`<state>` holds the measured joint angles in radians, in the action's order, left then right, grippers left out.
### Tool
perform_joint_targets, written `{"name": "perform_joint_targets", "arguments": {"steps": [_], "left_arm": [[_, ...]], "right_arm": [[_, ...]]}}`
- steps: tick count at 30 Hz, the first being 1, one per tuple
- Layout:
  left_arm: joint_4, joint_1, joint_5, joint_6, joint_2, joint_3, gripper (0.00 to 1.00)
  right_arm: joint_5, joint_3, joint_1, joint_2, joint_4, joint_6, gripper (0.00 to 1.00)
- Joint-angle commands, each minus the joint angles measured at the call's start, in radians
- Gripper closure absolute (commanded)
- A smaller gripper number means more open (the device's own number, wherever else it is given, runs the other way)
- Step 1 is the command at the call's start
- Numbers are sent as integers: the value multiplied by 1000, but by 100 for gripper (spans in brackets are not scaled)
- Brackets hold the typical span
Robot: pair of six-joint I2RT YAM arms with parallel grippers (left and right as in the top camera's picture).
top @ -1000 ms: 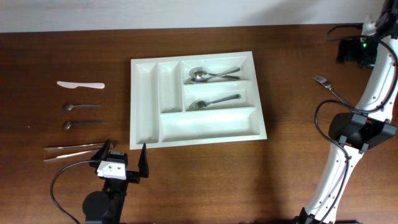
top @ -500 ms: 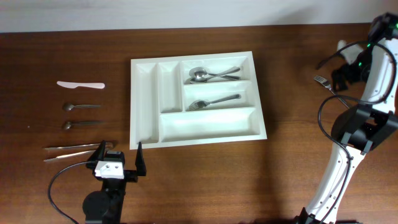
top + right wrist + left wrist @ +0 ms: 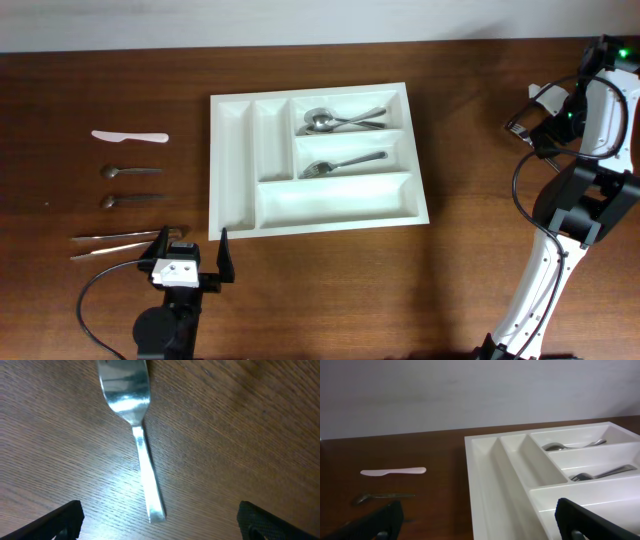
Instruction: Pack container
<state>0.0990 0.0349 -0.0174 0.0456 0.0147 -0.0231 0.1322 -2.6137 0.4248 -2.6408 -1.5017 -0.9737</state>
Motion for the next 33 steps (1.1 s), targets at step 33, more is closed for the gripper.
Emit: {"name": "perform_joint_targets", "arguments": {"steps": [33], "left_arm": [[3, -5, 14, 8, -8, 4, 1]], "right_arm": [[-53, 189, 1, 33, 45, -14, 1]]}}
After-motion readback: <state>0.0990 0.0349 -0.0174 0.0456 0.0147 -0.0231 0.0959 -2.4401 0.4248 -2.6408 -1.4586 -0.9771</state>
